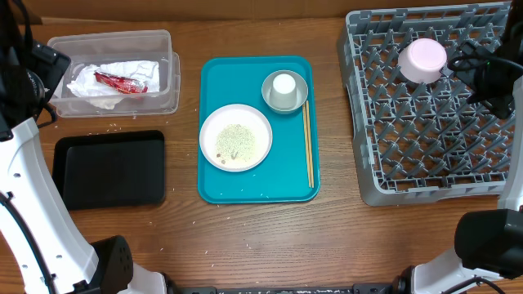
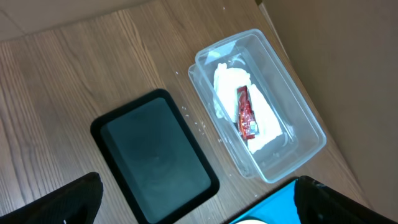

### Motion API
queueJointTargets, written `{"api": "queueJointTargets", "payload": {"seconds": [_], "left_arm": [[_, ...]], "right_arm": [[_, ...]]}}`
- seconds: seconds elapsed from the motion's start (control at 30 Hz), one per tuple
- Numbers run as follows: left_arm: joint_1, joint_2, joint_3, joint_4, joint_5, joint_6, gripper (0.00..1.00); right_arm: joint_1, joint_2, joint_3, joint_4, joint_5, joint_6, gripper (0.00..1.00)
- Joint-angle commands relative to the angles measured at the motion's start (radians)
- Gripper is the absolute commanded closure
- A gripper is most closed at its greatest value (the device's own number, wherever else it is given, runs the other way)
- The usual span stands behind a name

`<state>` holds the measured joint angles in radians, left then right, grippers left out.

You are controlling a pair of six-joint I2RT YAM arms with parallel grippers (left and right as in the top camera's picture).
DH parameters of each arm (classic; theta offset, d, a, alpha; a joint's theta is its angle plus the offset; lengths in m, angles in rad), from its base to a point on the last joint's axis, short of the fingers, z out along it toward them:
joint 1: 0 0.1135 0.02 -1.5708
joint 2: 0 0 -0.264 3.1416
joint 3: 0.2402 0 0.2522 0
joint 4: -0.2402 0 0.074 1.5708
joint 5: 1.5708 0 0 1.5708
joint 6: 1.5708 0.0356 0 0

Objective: Sort waste into correct bins and load items into the dishwasher
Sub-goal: 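Move the left gripper over the teal tray to the rice plate rim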

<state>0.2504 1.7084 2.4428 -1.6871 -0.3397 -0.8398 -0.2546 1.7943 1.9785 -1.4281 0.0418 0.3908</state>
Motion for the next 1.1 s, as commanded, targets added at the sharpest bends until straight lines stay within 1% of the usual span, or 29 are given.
{"api": "queueJointTargets", "payload": {"seconds": [0.0, 0.03, 0.07, 0.13, 0.2, 0.23, 0.3, 0.37, 0.43, 0.5, 0.57, 0.67, 0.77, 0.9, 0.93, 0.97, 1.03, 1.07], "left_arm": [[0.005, 0.004, 0.000, 0.003, 0.076, -0.023, 0.00], [0.005, 0.004, 0.000, 0.010, 0.119, -0.035, 0.00], [0.005, 0.004, 0.000, 0.014, 0.218, -0.051, 0.00], [0.004, 0.004, -0.001, -0.002, 0.400, -0.039, 0.00], [-0.011, 0.006, -0.009, -0.002, 0.599, 0.082, 0.00], [-0.024, 0.006, -0.013, -0.002, 0.659, 0.127, 0.00], [-0.069, 0.009, -0.027, -0.002, 0.731, 0.212, 0.02], [-0.139, 0.011, -0.048, -0.002, 0.752, 0.291, 0.03], [-0.229, 0.012, -0.080, -0.002, 0.750, 0.341, 0.05], [-0.320, 0.013, -0.124, -0.002, 0.723, 0.347, 0.07], [-0.425, 0.020, -0.176, 0.005, 0.655, 0.346, 0.12], [-0.578, 0.044, -0.267, 0.046, 0.519, 0.342, 0.16], [-0.708, 0.091, -0.352, 0.107, 0.423, 0.317, 0.16], [-0.824, 0.188, -0.422, 0.194, 0.322, 0.313, 0.16], [-0.845, 0.222, -0.430, 0.211, 0.278, 0.312, 0.19], [-0.859, 0.253, -0.431, 0.222, 0.243, 0.312, 0.24], [-0.877, 0.316, -0.431, 0.248, 0.188, 0.310, 0.37], [-0.881, 0.342, -0.431, 0.260, 0.174, 0.301, 0.41]], "right_arm": [[-0.001, -0.012, 0.018, 0.005, 0.010, -0.001, 0.00], [-0.001, -0.012, 0.018, 0.005, 0.010, -0.001, 0.00], [-0.001, -0.012, 0.018, 0.005, 0.010, -0.001, 0.00], [-0.001, -0.012, 0.018, 0.005, 0.010, -0.001, 0.00], [-0.001, -0.012, 0.018, 0.005, 0.010, -0.001, 0.00], [-0.001, -0.012, 0.018, 0.005, 0.010, -0.001, 0.00], [-0.001, -0.012, 0.018, 0.005, 0.010, -0.001, 0.00], [-0.001, -0.012, 0.018, 0.005, 0.010, -0.001, 0.00], [-0.001, -0.012, 0.018, 0.005, 0.010, -0.001, 0.00], [-0.001, -0.012, 0.018, 0.005, 0.010, -0.001, 0.00], [-0.001, -0.012, 0.018, 0.005, 0.010, -0.001, 0.00], [-0.001, -0.012, 0.018, 0.005, 0.010, -0.001, 0.00], [-0.001, -0.012, 0.018, 0.005, 0.010, -0.001, 0.00], [-0.001, -0.012, 0.018, 0.005, 0.010, -0.001, 0.00], [-0.001, -0.012, 0.018, 0.005, 0.010, -0.001, 0.00], [-0.001, -0.012, 0.018, 0.005, 0.010, -0.001, 0.00], [-0.001, -0.012, 0.018, 0.005, 0.010, -0.001, 0.00], [-0.001, -0.012, 0.018, 0.005, 0.010, -0.001, 0.00]]}}
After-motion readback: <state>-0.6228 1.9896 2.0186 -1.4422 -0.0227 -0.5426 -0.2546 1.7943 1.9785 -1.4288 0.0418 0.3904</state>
